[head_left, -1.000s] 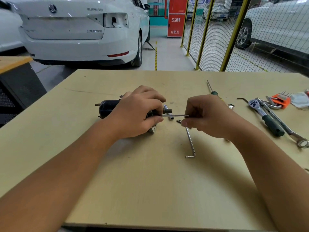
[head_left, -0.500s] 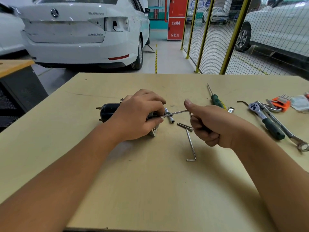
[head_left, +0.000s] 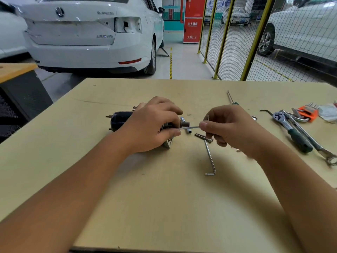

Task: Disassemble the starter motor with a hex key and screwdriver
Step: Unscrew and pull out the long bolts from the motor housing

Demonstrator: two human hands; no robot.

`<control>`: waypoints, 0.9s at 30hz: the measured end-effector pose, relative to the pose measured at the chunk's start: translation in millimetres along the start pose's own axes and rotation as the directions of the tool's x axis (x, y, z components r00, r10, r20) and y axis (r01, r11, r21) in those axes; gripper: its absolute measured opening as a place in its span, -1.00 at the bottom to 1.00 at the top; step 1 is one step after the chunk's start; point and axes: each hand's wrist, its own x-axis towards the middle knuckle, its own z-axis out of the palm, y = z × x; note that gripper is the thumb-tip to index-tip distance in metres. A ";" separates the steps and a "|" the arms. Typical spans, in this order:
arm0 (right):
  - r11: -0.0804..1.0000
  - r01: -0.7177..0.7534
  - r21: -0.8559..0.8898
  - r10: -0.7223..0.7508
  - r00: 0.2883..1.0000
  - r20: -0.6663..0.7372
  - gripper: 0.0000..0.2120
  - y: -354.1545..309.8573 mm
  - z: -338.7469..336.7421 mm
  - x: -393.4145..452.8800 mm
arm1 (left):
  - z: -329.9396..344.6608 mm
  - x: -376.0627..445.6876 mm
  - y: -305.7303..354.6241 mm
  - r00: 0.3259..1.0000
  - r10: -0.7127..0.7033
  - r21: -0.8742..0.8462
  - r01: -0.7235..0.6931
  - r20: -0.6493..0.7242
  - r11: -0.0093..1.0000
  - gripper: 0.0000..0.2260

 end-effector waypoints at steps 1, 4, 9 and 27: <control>0.986 0.110 -0.129 -0.115 0.993 -0.028 -0.81 -0.9 -0.7 -0.6 | -0.1 -0.2 -0.4 1.000 0.001 0.000 -0.001 0.005 1.000 -0.79; 0.928 0.247 -0.278 -0.270 0.961 -0.050 -0.84 -3.8 -1.1 -2.4 | -0.5 -0.2 -0.6 1.000 0.002 -0.004 -0.002 0.009 1.000 -0.80; 0.956 -0.207 0.210 0.197 0.978 0.068 -0.41 -7.0 4.6 -0.4 | -0.3 0.9 0.2 1.000 0.004 -0.002 -0.004 0.002 1.000 -0.82; 0.850 0.221 -0.479 -0.225 0.973 0.049 -0.77 6.4 -1.5 4.4 | -0.4 -0.2 -0.9 1.000 0.014 -0.007 -0.014 0.005 1.000 -0.82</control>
